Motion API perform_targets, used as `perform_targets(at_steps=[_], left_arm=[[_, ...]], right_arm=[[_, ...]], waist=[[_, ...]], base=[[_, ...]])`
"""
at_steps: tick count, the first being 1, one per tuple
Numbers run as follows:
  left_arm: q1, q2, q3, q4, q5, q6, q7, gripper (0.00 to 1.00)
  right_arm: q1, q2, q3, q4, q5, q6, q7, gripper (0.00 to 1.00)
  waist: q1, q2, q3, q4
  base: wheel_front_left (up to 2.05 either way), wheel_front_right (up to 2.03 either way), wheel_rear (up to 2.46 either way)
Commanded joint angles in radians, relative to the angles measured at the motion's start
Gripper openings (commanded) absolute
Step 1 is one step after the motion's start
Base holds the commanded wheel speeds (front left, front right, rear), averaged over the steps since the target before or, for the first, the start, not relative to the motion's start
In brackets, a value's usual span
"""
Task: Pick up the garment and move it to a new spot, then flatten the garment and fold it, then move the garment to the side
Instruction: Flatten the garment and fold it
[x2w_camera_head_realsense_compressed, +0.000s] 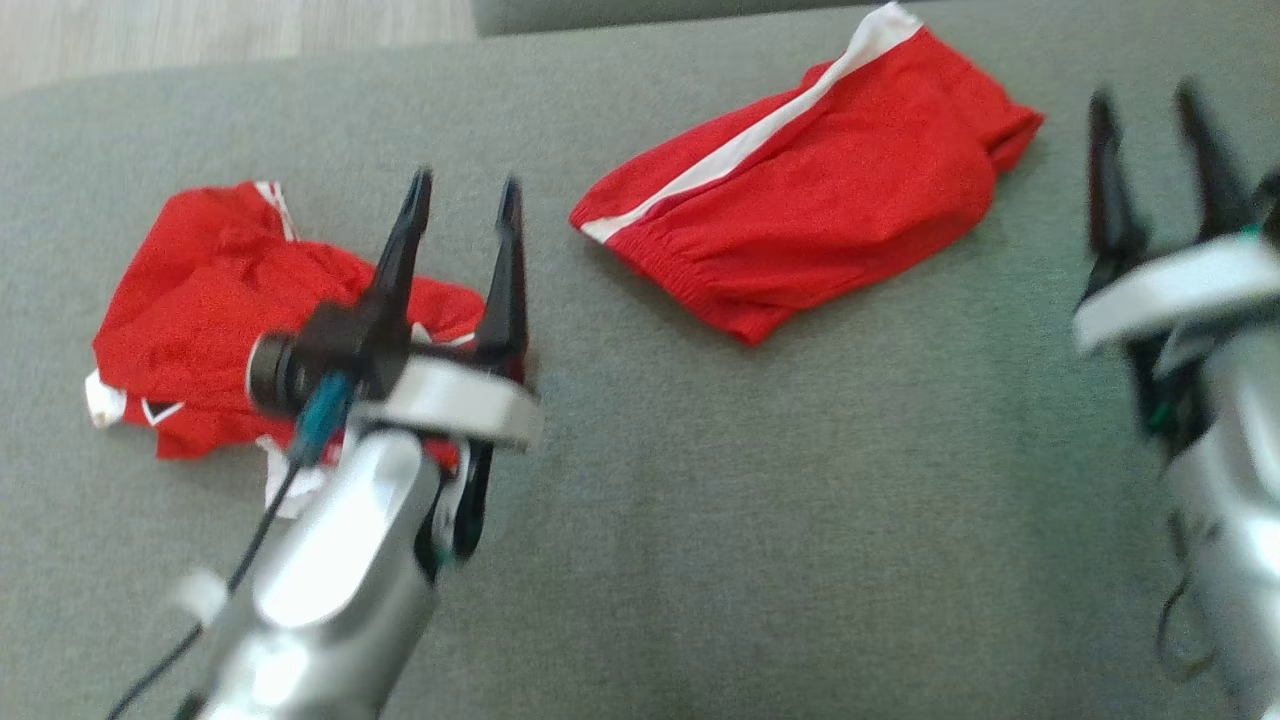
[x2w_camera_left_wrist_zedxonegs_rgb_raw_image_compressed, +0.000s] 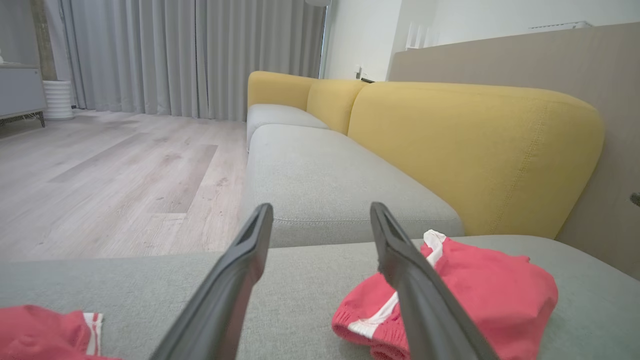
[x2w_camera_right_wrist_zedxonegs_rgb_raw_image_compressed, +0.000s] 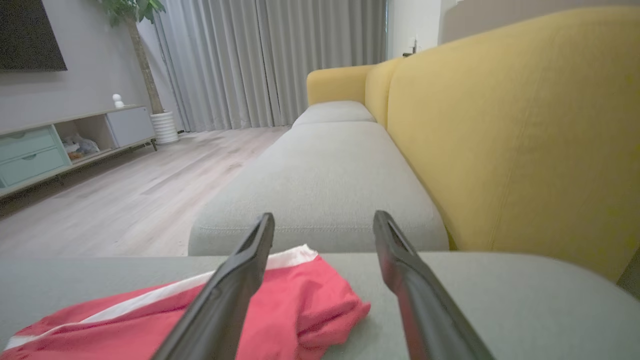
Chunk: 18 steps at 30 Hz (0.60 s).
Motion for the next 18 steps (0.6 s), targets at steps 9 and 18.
perform_targets(at_steps=[9,18], left_arm=[[0.264,-0.028,0.233,-0.137,0.114,-0.024,-0.009,1.00],[0.333,-0.098,0.336,-0.145,0.194,-0.100,-0.009,1.00]], right_arm=[[0.298,0.153,-0.080,-0.183,-0.047,-0.002,-0.010,1.00],[0.376,0.210,-0.148,-0.287,-0.127,-0.002,0.033,1.00]], waist=[[0.0003,-0.0001,-0.063,-0.042],[0.0003,-0.0001,-0.036,-0.033]], base=[[0.00,0.00,0.00],[0.00,0.00,0.00]])
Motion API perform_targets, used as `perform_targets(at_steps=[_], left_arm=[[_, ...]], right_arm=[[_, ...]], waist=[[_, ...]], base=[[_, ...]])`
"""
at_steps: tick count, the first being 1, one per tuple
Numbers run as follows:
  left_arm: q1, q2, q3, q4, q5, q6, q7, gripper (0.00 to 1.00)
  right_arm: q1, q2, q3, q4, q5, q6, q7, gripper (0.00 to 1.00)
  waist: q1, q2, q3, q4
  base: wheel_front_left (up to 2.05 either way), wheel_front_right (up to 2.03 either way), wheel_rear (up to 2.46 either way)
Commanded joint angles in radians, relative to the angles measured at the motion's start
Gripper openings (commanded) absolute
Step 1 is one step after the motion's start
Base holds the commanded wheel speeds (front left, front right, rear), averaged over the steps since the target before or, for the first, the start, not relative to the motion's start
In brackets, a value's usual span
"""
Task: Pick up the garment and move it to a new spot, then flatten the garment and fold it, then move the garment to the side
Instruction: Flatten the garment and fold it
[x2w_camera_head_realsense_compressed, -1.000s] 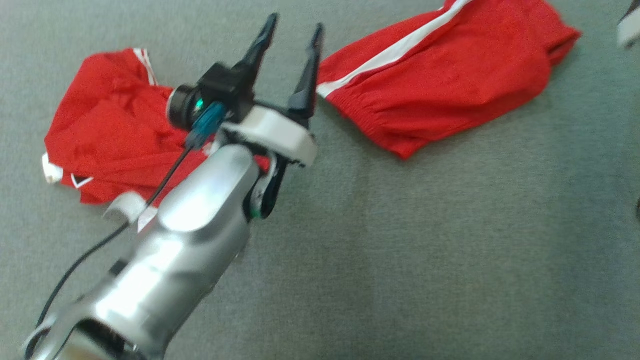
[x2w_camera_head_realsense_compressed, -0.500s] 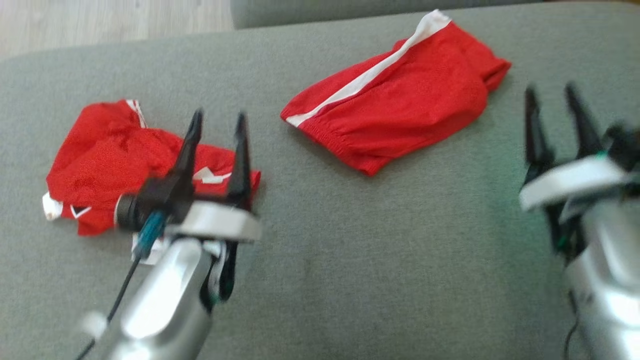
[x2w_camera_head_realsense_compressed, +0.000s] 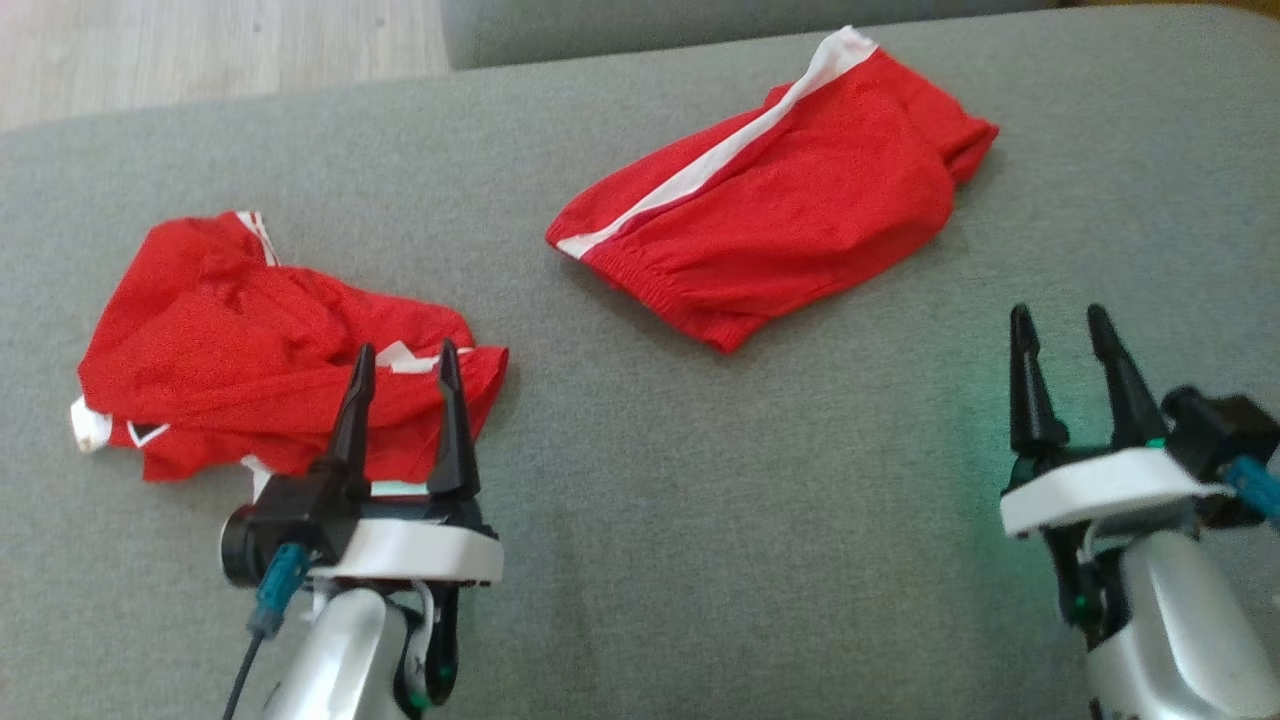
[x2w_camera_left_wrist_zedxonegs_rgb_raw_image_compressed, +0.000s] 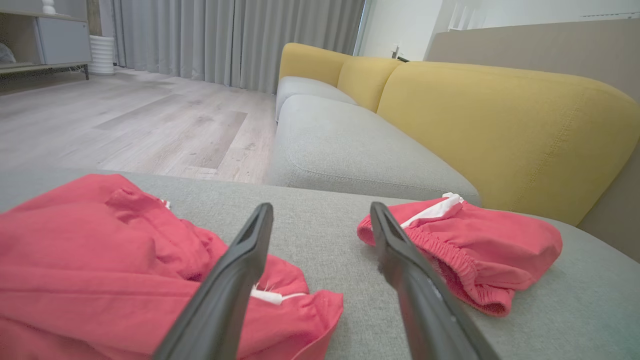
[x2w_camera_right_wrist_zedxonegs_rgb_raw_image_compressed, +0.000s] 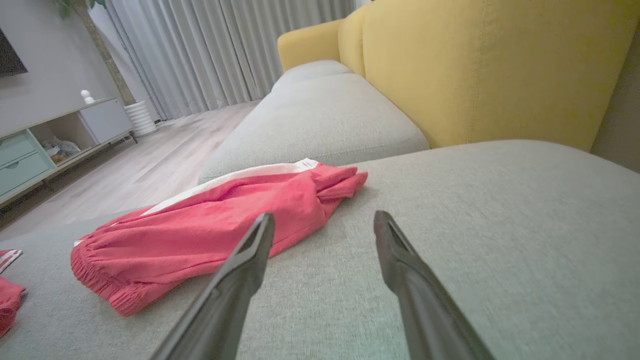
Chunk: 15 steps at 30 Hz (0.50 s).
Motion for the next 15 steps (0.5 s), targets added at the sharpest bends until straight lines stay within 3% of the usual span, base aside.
perform_targets(at_steps=[1,11,15], left_arm=[[-0.046,-0.003,0.039,-0.030,0.016,-0.008,-0.009,1.00],[-0.128,-0.026,0.030,0.004,0.055,-0.046,-0.009,1.00],[-0.169,-0.029,0.005,0.014,0.045,-0.052,-0.009,1.00]], right_arm=[[-0.045,-0.003,0.012,-0.045,-0.012,-0.002,0.008,1.00],[-0.274,-0.065,-0.092,-0.046,-0.042,-0.002,0.206,1.00],[-0.475,-0.098,-0.185,0.125,-0.036,-0.002,0.376,1.00]], waist=[[0.0000,-0.0001,0.017,0.009],[0.0000,-0.0001,0.138,0.074],[0.0000,-0.0001,0.198,0.127]], base=[[0.00,0.00,0.00],[0.00,0.00,0.00],[0.00,0.00,0.00]])
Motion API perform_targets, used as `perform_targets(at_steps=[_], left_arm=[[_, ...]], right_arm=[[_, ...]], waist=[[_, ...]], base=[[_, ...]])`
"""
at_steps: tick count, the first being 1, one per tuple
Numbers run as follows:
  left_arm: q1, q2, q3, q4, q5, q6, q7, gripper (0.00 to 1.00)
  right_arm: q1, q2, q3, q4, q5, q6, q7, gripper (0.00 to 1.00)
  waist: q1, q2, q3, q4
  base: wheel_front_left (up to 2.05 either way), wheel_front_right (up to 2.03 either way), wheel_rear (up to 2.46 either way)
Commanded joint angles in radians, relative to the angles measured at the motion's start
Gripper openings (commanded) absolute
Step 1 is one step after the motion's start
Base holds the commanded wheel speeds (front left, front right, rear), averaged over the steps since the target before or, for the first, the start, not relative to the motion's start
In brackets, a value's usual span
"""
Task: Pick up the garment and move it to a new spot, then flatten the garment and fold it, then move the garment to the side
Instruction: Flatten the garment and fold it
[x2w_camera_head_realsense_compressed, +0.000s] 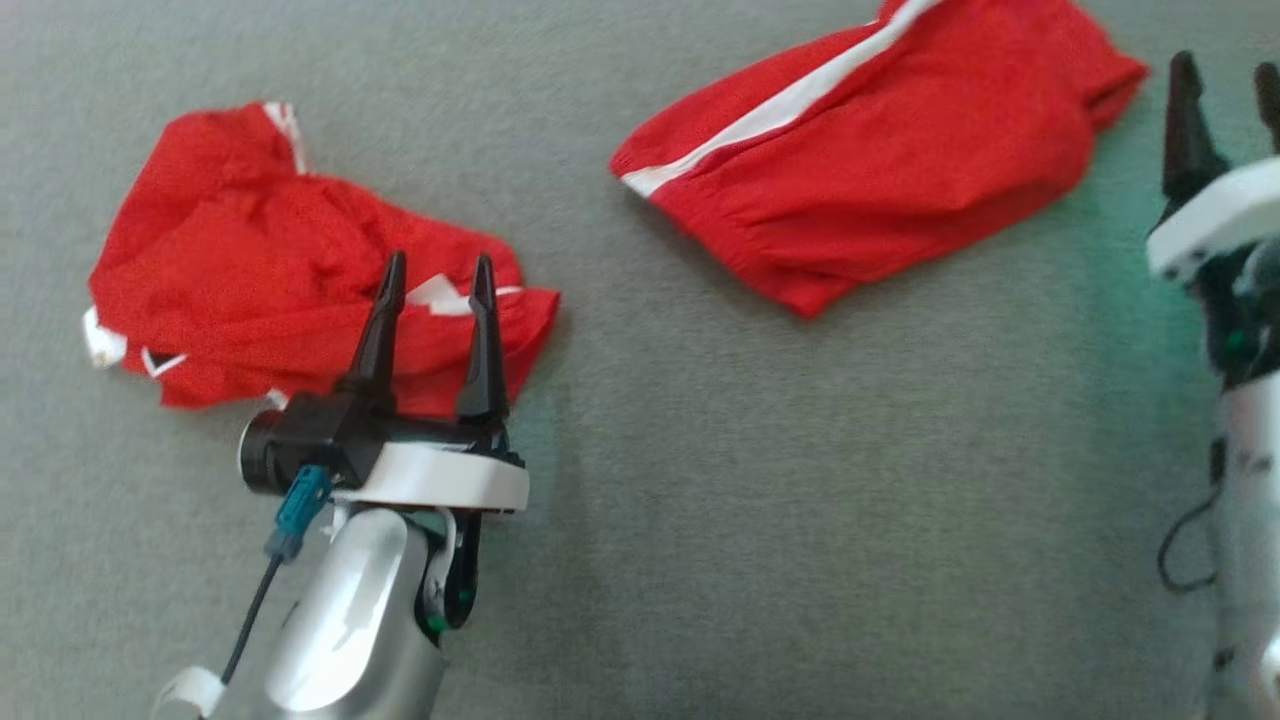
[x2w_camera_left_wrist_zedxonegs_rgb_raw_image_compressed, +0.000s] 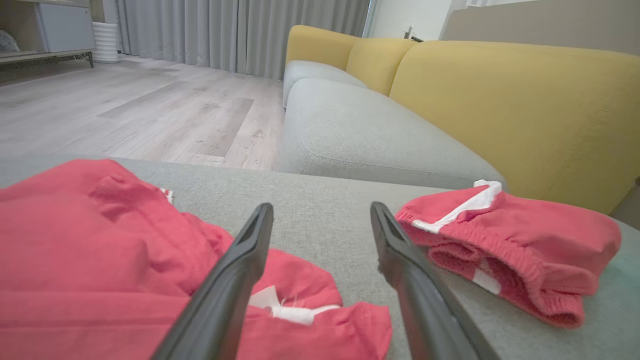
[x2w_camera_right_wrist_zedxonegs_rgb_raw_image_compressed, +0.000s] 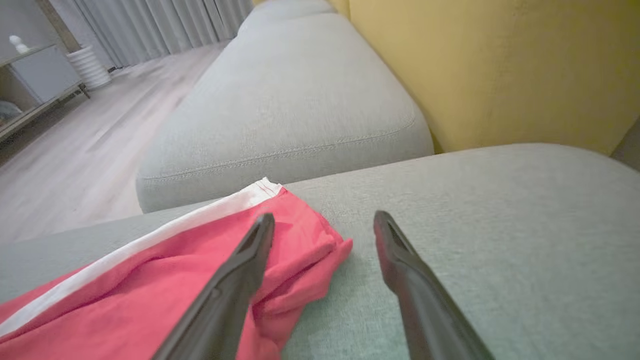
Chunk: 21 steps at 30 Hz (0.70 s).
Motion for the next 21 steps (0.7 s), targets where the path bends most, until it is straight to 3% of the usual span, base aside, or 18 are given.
perform_targets(at_steps=[1,12,20,21], left_arm=[[-0.030,0.004,0.016,-0.026,-0.003,-0.002,-0.009,1.00],[-0.078,0.004,-0.055,-0.030,-0.046,0.023,-0.009,1.00],[-0.083,0.003,-0.057,-0.040,-0.052,0.037,-0.009,1.00],[-0.084,0.003,-0.056,-0.040,-0.052,0.038,-0.009,1.00]], right_arm=[[-0.049,-0.015,0.001,0.004,0.003,-0.002,0.024,1.00],[-0.275,-0.118,-0.047,0.367,-0.068,-0.002,0.142,1.00],[-0.337,-0.138,0.076,0.497,-0.011,-0.002,0.224,1.00],[-0.340,-0.144,0.101,0.497,0.002,-0.002,0.226,0.48]], waist=[[-0.0003,0.0000,0.034,0.036],[-0.0003,0.0000,0.099,0.124],[-0.0003,0.0000,0.114,0.130],[-0.0003,0.0000,0.115,0.127]], base=[[0.00,0.00,0.00],[0.00,0.00,0.00],[0.00,0.00,0.00],[0.00,0.00,0.00]])
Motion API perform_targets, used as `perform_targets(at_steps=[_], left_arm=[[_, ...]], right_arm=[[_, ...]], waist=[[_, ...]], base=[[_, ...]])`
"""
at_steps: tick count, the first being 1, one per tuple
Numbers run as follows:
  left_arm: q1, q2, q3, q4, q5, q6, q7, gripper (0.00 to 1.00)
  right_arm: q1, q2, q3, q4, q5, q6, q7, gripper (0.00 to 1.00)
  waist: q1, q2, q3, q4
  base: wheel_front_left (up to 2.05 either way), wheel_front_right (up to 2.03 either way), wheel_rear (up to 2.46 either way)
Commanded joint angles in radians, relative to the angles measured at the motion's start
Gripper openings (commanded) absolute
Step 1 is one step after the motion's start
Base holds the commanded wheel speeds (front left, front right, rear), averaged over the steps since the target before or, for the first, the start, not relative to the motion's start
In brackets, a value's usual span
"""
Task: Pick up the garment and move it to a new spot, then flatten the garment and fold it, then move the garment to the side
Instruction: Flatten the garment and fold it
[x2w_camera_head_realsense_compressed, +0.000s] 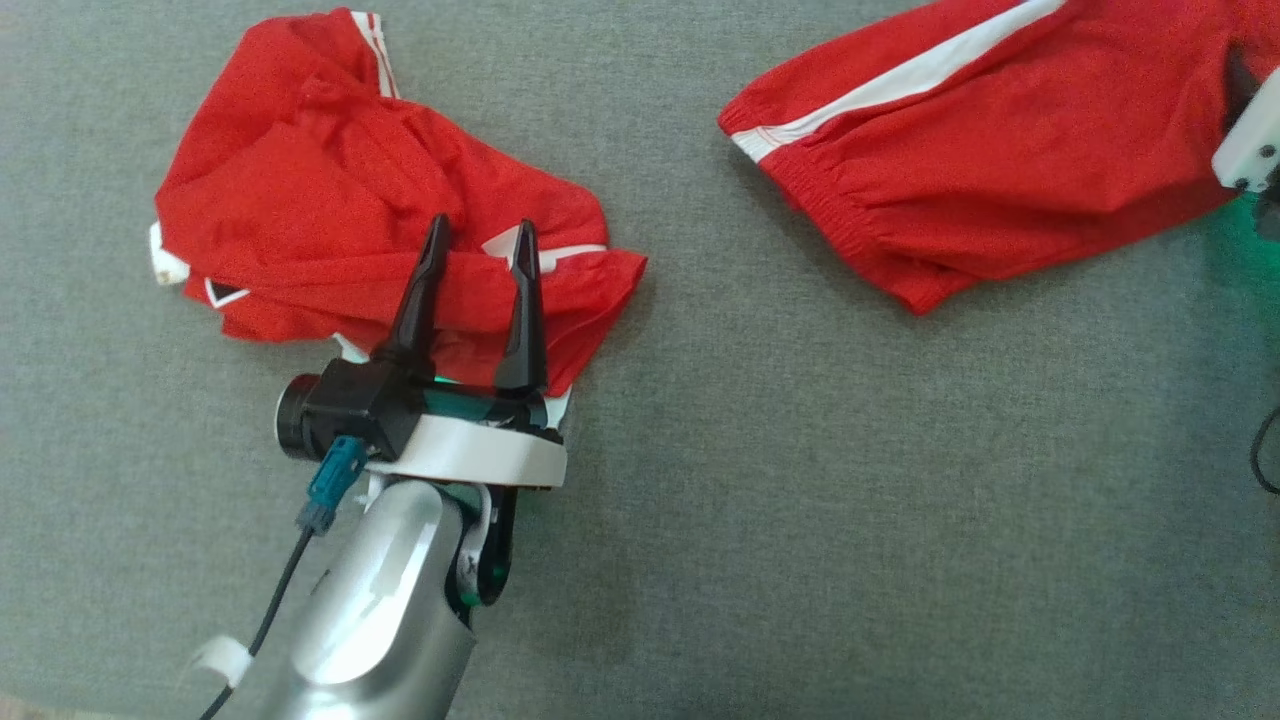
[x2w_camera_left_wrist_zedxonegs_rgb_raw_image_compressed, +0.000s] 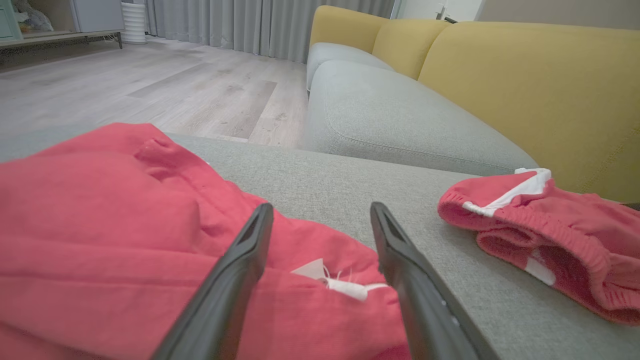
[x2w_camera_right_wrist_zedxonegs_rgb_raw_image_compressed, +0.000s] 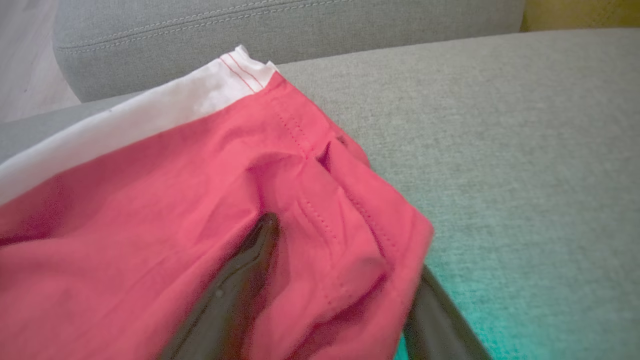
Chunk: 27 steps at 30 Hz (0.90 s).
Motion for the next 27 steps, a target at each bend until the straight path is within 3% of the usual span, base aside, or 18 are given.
perform_targets(at_steps=[1,10,20,27], left_arm=[[-0.020,0.008,0.032,-0.033,-0.002,0.003,-0.009,1.00],[-0.022,0.008,0.039,-0.023,0.001,0.001,-0.009,1.00],[0.004,0.008,0.064,-0.005,0.017,-0.007,-0.009,1.00],[0.017,0.008,0.078,0.001,0.025,-0.014,-0.009,1.00]], right_arm=[[0.009,-0.003,0.047,-0.010,0.022,-0.002,0.010,0.00],[0.037,-0.119,0.142,-0.023,0.119,-0.002,-0.115,0.00],[0.162,-0.223,0.073,0.028,0.196,-0.002,-0.212,0.00],[0.202,-0.260,-0.003,0.091,0.171,-0.002,-0.289,0.00]], waist=[[0.0001,0.0000,0.002,-0.006],[0.0001,0.0000,-0.024,-0.053],[0.0001,0.0000,-0.086,-0.111],[0.0001,0.0000,-0.107,-0.126]], base=[[0.00,0.00,0.00],[0.00,0.00,0.00],[0.00,0.00,0.00],[0.00,0.00,0.00]])
